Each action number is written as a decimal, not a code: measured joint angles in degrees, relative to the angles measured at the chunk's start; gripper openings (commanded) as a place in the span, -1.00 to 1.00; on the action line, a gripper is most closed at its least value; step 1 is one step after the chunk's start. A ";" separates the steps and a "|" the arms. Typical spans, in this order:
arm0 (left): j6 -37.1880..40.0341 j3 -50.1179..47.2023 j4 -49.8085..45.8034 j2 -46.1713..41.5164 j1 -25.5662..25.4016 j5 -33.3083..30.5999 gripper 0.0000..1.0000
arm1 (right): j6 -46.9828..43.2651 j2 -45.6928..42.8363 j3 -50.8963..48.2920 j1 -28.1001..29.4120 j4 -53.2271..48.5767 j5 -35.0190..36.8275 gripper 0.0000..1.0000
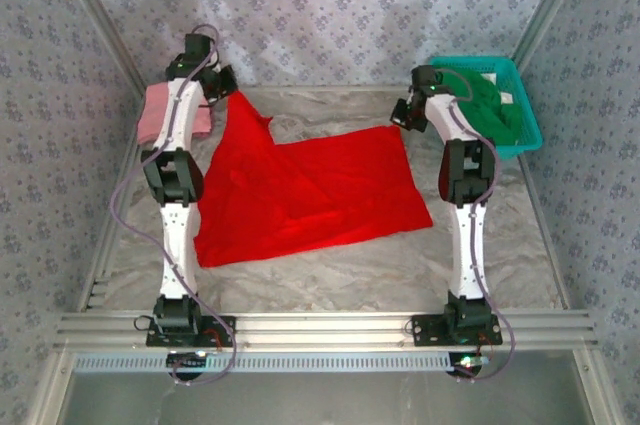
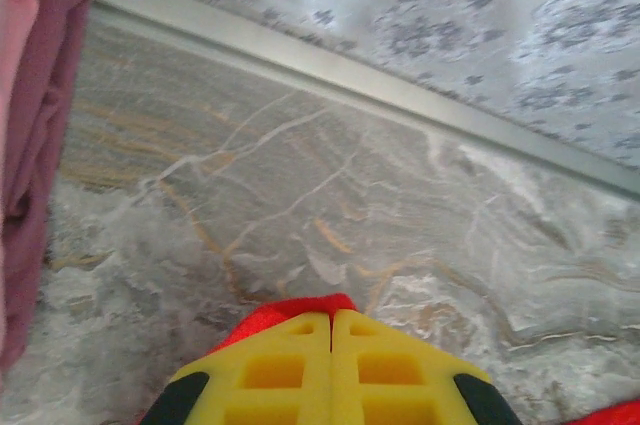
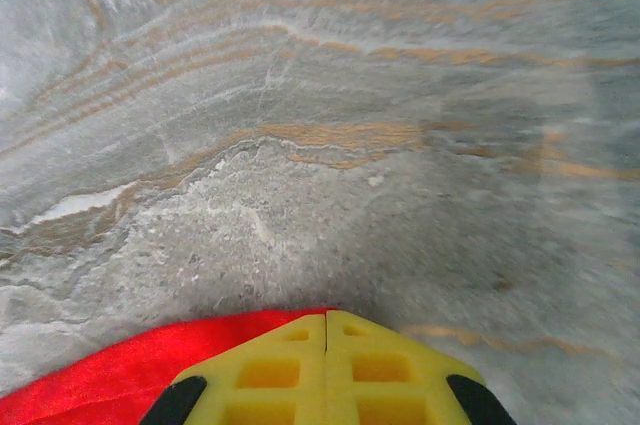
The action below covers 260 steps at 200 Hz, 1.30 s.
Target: Fold and stack the t-shirts
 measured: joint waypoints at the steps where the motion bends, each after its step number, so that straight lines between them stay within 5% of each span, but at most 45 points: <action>1: 0.00 0.17 -0.04 0.00 -0.04 0.04 -1.00 | 0.04 -0.20 -0.24 -0.02 0.20 0.00 -1.00; 66: 1.03 5.07 -1.66 -0.02 -0.90 -0.44 -1.00 | 3.48 -12.66 -9.05 -4.48 10.43 3.08 -1.00; 180: 7.61 4.33 -5.49 -0.96 -2.73 -3.37 -1.00 | 4.24 -12.87 -14.51 -5.07 15.32 3.89 -1.00; 199: 8.26 -4.02 -4.52 -6.38 -4.26 -4.85 -1.00 | 4.20 -13.20 -16.87 -5.09 16.70 3.93 -1.00; 232: 8.70 -36.57 6.27 -26.12 -5.84 -8.04 -1.00 | 3.10 -14.03 -19.96 -4.92 17.00 3.98 -1.00; 260: 8.94 -51.47 12.15 -36.48 -4.94 -10.43 -1.00 | 0.85 -14.14 -19.89 -5.05 17.05 3.76 -1.00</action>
